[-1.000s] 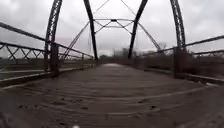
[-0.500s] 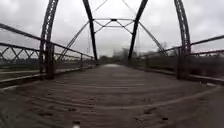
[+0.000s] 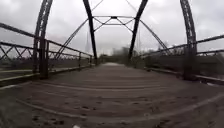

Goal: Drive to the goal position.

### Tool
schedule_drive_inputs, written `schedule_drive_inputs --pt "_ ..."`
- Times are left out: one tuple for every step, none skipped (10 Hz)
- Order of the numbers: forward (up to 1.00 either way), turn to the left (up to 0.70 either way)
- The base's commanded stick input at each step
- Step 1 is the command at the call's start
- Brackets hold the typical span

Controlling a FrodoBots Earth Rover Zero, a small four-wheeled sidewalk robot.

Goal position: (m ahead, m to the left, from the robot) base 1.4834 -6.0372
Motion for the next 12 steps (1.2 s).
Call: schedule_drive_inputs --pt "0.7 0.0" --pt "0.7 0.0" --pt "0.7 0.0" --pt "0.7 0.0" --pt "0.7 0.0" --pt "0.7 0.0" --pt "0.7 0.0" --pt "0.7 0.0" --pt "0.7 0.0" --pt "0.7 0.0" --pt "0.7 0.0" --pt "0.7 0.0"
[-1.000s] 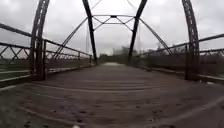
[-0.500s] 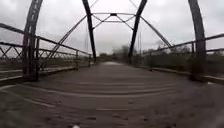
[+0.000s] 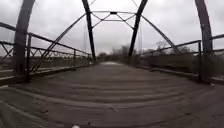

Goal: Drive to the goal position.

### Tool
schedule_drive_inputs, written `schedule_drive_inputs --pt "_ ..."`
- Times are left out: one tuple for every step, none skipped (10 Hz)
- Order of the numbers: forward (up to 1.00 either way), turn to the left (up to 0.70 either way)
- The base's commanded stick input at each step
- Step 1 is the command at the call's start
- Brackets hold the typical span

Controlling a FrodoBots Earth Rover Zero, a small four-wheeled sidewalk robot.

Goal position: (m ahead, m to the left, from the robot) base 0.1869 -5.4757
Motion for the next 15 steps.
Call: schedule_drive_inputs --pt "0.7 0.0" --pt "0.7 0.0" --pt "0.7 0.0" --pt "0.7 0.0" --pt "0.7 0.0" --pt "0.7 0.0" --pt "0.7 0.0" --pt "0.7 0.0" --pt "0.7 0.0" --pt "0.7 0.0" --pt "0.7 0.0" --pt "0.7 0.0" --pt "0.7 0.0" --pt "0.7 0.0" --pt "0.7 0.0"
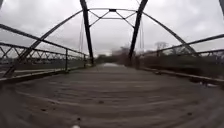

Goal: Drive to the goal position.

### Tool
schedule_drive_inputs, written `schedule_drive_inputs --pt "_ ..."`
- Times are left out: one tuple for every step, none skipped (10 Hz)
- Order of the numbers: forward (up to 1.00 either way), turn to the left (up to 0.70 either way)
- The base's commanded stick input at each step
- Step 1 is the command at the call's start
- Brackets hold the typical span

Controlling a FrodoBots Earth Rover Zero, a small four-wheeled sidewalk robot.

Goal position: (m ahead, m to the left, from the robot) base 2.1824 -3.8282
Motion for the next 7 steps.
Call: schedule_drive_inputs --pt "0.7 0.0" --pt "0.7 0.0" --pt "0.7 0.0" --pt "0.7 0.0" --pt "0.7 0.0" --pt "0.7 0.0" --pt "0.7 0.0"
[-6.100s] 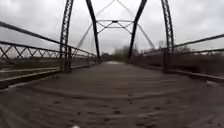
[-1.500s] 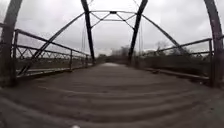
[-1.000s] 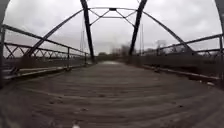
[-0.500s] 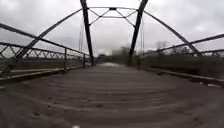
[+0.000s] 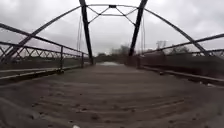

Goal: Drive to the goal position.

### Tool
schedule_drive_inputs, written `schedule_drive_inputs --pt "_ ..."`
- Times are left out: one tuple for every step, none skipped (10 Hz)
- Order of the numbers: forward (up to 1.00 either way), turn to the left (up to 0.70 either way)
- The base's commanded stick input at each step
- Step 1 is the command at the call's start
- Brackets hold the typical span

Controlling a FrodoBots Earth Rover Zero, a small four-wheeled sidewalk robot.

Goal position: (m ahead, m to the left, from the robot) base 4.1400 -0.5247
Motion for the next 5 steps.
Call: schedule_drive_inputs --pt "0.7 0.0" --pt "0.7 0.0" --pt "0.7 0.0" --pt "0.7 0.0" --pt "0.7 0.0"
